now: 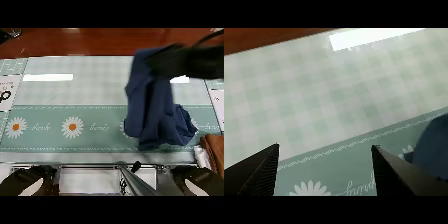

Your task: Fold the shirts.

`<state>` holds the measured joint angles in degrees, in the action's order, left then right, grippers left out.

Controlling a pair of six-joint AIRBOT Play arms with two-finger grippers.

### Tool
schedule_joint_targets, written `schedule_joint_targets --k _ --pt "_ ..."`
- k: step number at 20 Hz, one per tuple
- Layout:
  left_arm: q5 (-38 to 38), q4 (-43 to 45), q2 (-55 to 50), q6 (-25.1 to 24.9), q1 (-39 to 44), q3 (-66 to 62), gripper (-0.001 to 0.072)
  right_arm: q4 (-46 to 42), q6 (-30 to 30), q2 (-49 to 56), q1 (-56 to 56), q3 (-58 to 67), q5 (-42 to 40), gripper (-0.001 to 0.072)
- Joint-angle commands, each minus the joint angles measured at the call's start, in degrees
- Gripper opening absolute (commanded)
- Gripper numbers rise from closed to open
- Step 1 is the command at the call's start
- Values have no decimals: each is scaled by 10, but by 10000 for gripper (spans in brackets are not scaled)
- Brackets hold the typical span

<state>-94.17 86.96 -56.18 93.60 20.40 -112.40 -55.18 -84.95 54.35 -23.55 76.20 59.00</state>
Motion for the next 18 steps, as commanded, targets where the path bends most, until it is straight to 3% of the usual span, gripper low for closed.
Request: schedule_joint_targets --k 1,4,5,6,7,8,10,14,16,18 --pt "-11 0 1 1 0 32 699 -130 -52 120 -191 -45 -141 20" --pt "-11 0 1 10 0 60 699 -91 -66 235 -216 -45 -172 23" --pt "-12 0 1 10 0 69 699 -80 -66 256 -212 -45 -166 96" --pt "-14 0 1 10 0 80 699 -74 -66 266 -204 -45 -155 284" --pt "-15 0 1 10 0 93 699 -75 -61 263 -193 -45 -140 409" --pt "-15 0 1 10 0 107 699 -76 -46 252 -176 -42 -117 438" --pt "-14 0 1 10 0 140 700 -118 -10 207 -127 -27 -30 438" --pt "-3 0 1 10 0 229 700 -374 -6 70 -2 -20 147 437" --pt "15 0 1 10 0 283 700 -498 -4 14 71 -20 204 437" --pt "39 -2 1 12 0 337 699 -525 6 -25 159 -20 224 438"
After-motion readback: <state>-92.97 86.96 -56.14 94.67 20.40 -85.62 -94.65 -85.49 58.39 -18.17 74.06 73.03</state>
